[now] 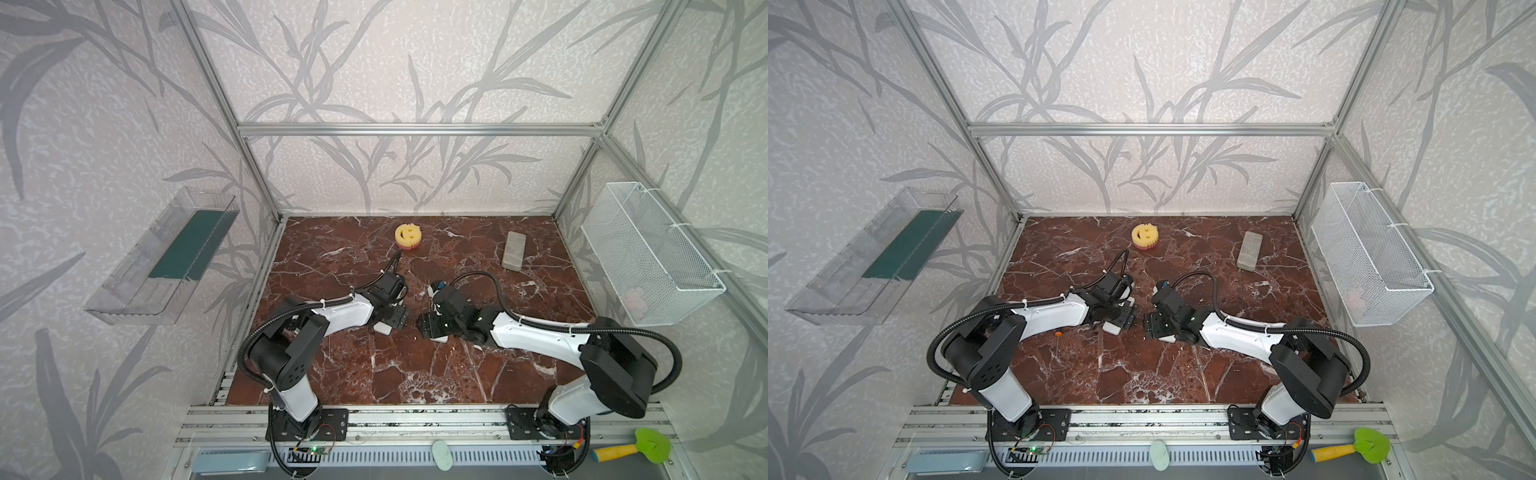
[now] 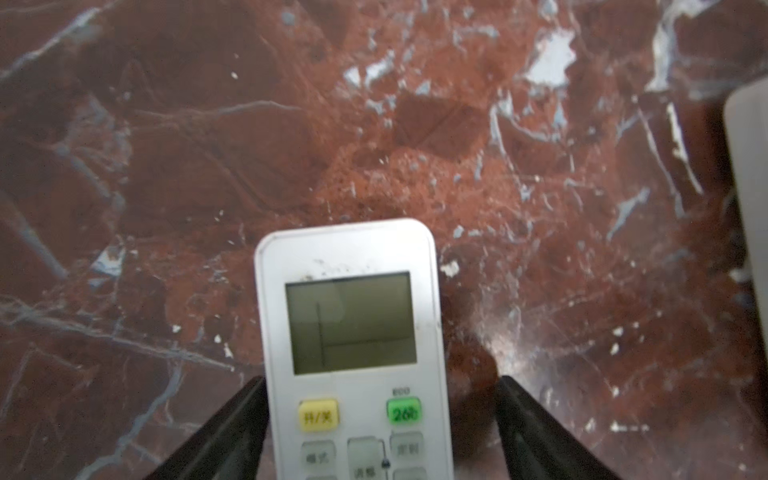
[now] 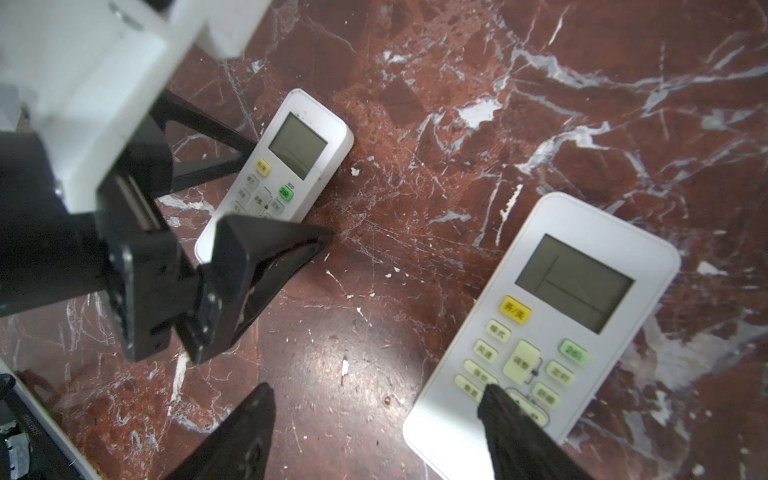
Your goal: Unload the batteries from the remote control
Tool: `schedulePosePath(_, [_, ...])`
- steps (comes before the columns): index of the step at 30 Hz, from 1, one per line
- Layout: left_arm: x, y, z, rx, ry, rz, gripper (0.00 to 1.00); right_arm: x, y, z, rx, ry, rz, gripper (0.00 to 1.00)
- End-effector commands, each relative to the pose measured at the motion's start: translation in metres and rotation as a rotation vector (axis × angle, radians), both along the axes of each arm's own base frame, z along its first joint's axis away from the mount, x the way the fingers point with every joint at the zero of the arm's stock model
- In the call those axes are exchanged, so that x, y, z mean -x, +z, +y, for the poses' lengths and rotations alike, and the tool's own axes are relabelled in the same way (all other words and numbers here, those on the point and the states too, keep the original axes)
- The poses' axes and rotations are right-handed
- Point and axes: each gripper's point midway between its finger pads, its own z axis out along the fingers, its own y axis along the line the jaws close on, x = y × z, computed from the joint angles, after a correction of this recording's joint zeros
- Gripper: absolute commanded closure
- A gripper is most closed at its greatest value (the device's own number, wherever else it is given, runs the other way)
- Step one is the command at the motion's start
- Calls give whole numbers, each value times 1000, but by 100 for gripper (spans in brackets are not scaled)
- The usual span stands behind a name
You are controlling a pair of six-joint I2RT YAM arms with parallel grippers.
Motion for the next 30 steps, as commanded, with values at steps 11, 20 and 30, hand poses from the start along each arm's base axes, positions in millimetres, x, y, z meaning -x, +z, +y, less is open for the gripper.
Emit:
schedulePosePath(11, [-15,41,0,112,117,-139,51,9,6,15,-170,-45,36,28])
schedulePosePath(20, [-15,77,-8,288,204,-185,54,27,18,52,-367,35,68,28])
schedulePosePath(30, [-14,119,-26,499,225,-204,54,14,24,81,-472,30,44,27])
